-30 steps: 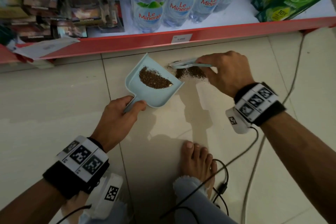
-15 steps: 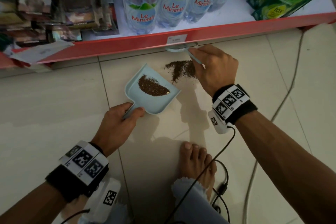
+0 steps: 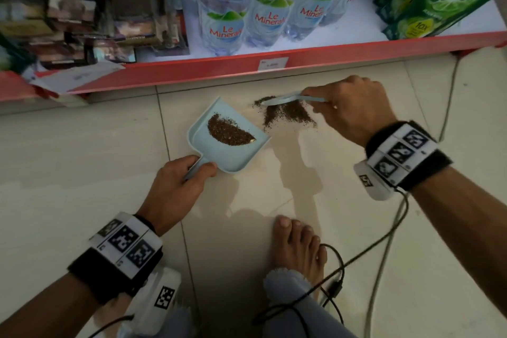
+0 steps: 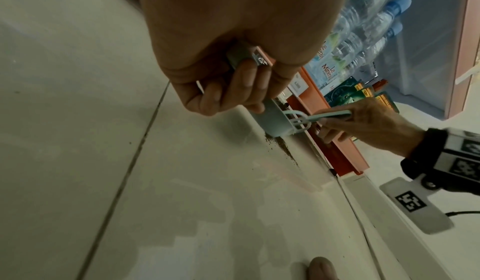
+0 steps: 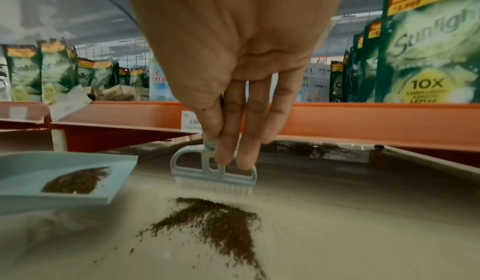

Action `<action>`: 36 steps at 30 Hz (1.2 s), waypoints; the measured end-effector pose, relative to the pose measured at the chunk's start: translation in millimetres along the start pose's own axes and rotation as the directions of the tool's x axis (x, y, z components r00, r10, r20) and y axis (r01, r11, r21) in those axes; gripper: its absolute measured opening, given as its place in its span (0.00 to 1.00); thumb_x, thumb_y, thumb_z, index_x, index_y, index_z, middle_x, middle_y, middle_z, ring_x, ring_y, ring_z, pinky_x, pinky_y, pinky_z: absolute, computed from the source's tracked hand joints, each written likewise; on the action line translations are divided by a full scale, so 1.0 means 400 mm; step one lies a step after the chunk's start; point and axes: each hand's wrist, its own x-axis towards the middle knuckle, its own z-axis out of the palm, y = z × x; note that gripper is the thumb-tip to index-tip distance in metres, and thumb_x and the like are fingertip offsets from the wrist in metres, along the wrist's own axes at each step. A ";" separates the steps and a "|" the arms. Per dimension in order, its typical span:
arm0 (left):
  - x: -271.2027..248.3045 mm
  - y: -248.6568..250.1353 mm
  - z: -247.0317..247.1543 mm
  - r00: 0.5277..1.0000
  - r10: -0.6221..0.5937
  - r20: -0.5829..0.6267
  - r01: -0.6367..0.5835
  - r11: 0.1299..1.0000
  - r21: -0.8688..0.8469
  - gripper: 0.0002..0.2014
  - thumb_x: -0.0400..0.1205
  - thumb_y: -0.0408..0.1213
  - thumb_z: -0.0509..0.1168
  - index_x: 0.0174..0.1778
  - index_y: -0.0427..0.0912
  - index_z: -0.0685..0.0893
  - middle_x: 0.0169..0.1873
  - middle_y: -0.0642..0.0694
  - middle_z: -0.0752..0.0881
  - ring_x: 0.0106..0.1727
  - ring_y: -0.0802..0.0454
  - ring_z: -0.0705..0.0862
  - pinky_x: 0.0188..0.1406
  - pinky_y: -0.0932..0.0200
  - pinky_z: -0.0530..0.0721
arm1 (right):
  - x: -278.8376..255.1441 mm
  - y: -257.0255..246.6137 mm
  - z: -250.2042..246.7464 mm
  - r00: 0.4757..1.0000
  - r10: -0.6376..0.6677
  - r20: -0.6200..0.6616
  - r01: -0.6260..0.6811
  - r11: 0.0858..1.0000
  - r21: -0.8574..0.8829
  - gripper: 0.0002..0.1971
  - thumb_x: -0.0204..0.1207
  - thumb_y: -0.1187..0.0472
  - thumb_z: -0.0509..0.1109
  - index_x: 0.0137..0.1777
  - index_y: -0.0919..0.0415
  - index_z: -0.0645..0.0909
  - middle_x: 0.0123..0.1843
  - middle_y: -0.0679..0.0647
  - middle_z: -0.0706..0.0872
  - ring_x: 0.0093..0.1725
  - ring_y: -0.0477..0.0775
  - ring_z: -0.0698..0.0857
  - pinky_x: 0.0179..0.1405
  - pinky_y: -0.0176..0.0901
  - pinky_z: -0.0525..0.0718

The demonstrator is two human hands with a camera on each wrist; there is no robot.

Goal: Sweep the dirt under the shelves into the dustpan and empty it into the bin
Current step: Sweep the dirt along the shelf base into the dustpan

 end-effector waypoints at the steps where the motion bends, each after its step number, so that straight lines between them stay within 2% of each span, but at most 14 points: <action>1: 0.001 0.001 0.001 1.000 -0.005 0.003 0.005 1.000 0.002 0.18 0.83 0.45 0.66 0.40 0.31 0.84 0.18 0.57 0.71 0.22 0.61 0.69 0.25 0.65 0.68 | -0.007 0.002 -0.013 0.999 -0.011 -0.030 0.012 1.000 0.010 0.16 0.82 0.46 0.59 0.66 0.37 0.82 0.43 0.57 0.91 0.42 0.68 0.87 0.42 0.55 0.83; 4: 0.003 0.008 0.009 1.000 -0.013 0.027 0.013 1.000 0.013 0.17 0.83 0.46 0.66 0.40 0.32 0.85 0.18 0.58 0.72 0.22 0.61 0.70 0.25 0.66 0.69 | 0.030 -0.034 -0.019 0.990 -0.019 -0.142 0.028 0.998 0.062 0.21 0.83 0.42 0.53 0.71 0.39 0.80 0.51 0.59 0.92 0.47 0.68 0.88 0.45 0.55 0.83; 7: 0.000 0.020 0.013 0.999 -0.002 0.053 0.001 1.000 0.028 0.17 0.83 0.46 0.65 0.40 0.34 0.85 0.17 0.57 0.73 0.22 0.62 0.70 0.24 0.69 0.69 | 0.096 -0.104 0.017 0.997 -0.047 -0.057 0.049 0.998 0.038 0.23 0.87 0.39 0.49 0.75 0.41 0.76 0.59 0.55 0.90 0.53 0.61 0.89 0.52 0.50 0.85; 10: -0.005 0.021 0.007 0.999 -0.012 0.048 0.011 1.000 0.015 0.16 0.84 0.44 0.65 0.40 0.34 0.86 0.16 0.57 0.72 0.20 0.62 0.69 0.23 0.67 0.69 | 0.113 -0.124 0.042 0.988 -0.153 -0.002 0.152 0.988 -0.028 0.19 0.88 0.50 0.55 0.76 0.39 0.74 0.69 0.53 0.86 0.63 0.59 0.86 0.57 0.48 0.82; 12: -0.012 0.019 0.000 0.999 -0.027 0.033 0.027 1.000 0.007 0.15 0.84 0.43 0.65 0.40 0.34 0.86 0.16 0.57 0.71 0.21 0.61 0.69 0.26 0.62 0.69 | 0.088 -0.087 0.035 0.978 -0.189 0.086 0.194 0.979 -0.061 0.20 0.85 0.51 0.58 0.75 0.36 0.76 0.63 0.56 0.89 0.58 0.63 0.87 0.51 0.50 0.81; 15: -0.021 0.013 -0.009 0.999 -0.045 0.010 0.045 0.999 0.007 0.15 0.85 0.42 0.66 0.40 0.33 0.85 0.18 0.57 0.71 0.23 0.59 0.69 0.28 0.60 0.69 | 0.033 0.003 -0.005 0.964 -0.200 0.177 0.198 0.980 0.027 0.20 0.80 0.41 0.56 0.69 0.36 0.81 0.52 0.58 0.91 0.50 0.67 0.88 0.44 0.54 0.82; 18: -0.019 0.013 -0.007 0.999 -0.045 0.011 0.045 0.999 0.013 0.15 0.85 0.42 0.66 0.40 0.32 0.85 0.20 0.56 0.71 0.24 0.57 0.69 0.29 0.59 0.68 | -0.022 0.060 -0.040 0.977 -0.197 0.078 0.192 0.979 0.068 0.19 0.77 0.47 0.60 0.64 0.39 0.85 0.47 0.56 0.93 0.45 0.69 0.89 0.38 0.57 0.85; 21: -0.011 0.018 0.003 0.999 -0.039 0.030 0.038 0.999 0.030 0.16 0.85 0.43 0.66 0.40 0.33 0.85 0.20 0.55 0.71 0.23 0.57 0.69 0.29 0.59 0.68 | -0.017 0.057 -0.042 0.970 -0.227 -0.091 0.235 0.968 0.092 0.17 0.83 0.46 0.59 0.66 0.42 0.85 0.42 0.57 0.92 0.39 0.69 0.88 0.33 0.56 0.84; 24: -0.006 0.023 0.010 0.998 -0.030 0.056 0.028 0.999 0.032 0.16 0.84 0.44 0.65 0.40 0.33 0.85 0.18 0.55 0.71 0.22 0.59 0.69 0.27 0.60 0.69 | 0.026 0.006 -0.026 0.954 -0.252 -0.161 0.279 0.944 0.178 0.16 0.85 0.49 0.62 0.66 0.47 0.86 0.50 0.59 0.92 0.45 0.67 0.89 0.38 0.53 0.85; 25: -0.005 0.023 0.011 0.998 -0.028 0.062 0.026 0.999 0.033 0.15 0.84 0.44 0.65 0.40 0.35 0.85 0.18 0.55 0.71 0.22 0.59 0.69 0.27 0.60 0.69 | 0.040 -0.007 -0.015 0.948 -0.273 -0.161 0.301 0.936 0.182 0.15 0.85 0.51 0.63 0.67 0.49 0.86 0.53 0.58 0.92 0.47 0.66 0.89 0.39 0.50 0.82; 28: -0.009 0.014 0.006 0.998 -0.022 0.055 0.020 0.999 0.036 0.14 0.85 0.43 0.65 0.38 0.41 0.86 0.17 0.56 0.73 0.21 0.61 0.70 0.28 0.61 0.69 | 0.067 -0.018 0.015 0.946 -0.322 0.023 0.318 0.942 0.104 0.17 0.87 0.50 0.59 0.71 0.45 0.82 0.57 0.55 0.91 0.51 0.64 0.88 0.40 0.45 0.72; 31: -0.021 -0.001 -0.006 0.999 -0.039 0.025 0.038 0.999 0.020 0.14 0.85 0.43 0.65 0.38 0.40 0.86 0.17 0.56 0.74 0.21 0.61 0.70 0.27 0.60 0.70 | 0.049 0.024 0.009 0.932 -0.310 0.186 0.295 0.950 0.107 0.17 0.85 0.50 0.61 0.71 0.44 0.82 0.58 0.56 0.90 0.51 0.65 0.88 0.44 0.52 0.81; 33: -0.025 -0.004 0.002 0.998 -0.055 0.036 0.054 0.998 0.023 0.14 0.85 0.43 0.65 0.38 0.39 0.86 0.17 0.55 0.74 0.21 0.61 0.70 0.27 0.60 0.70 | 0.014 0.076 -0.004 0.944 -0.272 0.187 0.242 0.956 0.168 0.16 0.82 0.55 0.67 0.67 0.49 0.85 0.55 0.60 0.92 0.48 0.68 0.89 0.44 0.58 0.85; 36: -0.032 -0.010 -0.002 0.997 -0.070 0.018 0.070 0.998 0.009 0.14 0.85 0.42 0.65 0.38 0.38 0.86 0.17 0.56 0.73 0.21 0.60 0.71 0.28 0.60 0.70 | -0.009 0.117 -0.006 0.957 -0.258 0.134 0.225 0.949 0.222 0.16 0.78 0.66 0.72 0.64 0.56 0.88 0.51 0.62 0.92 0.44 0.70 0.90 0.42 0.61 0.87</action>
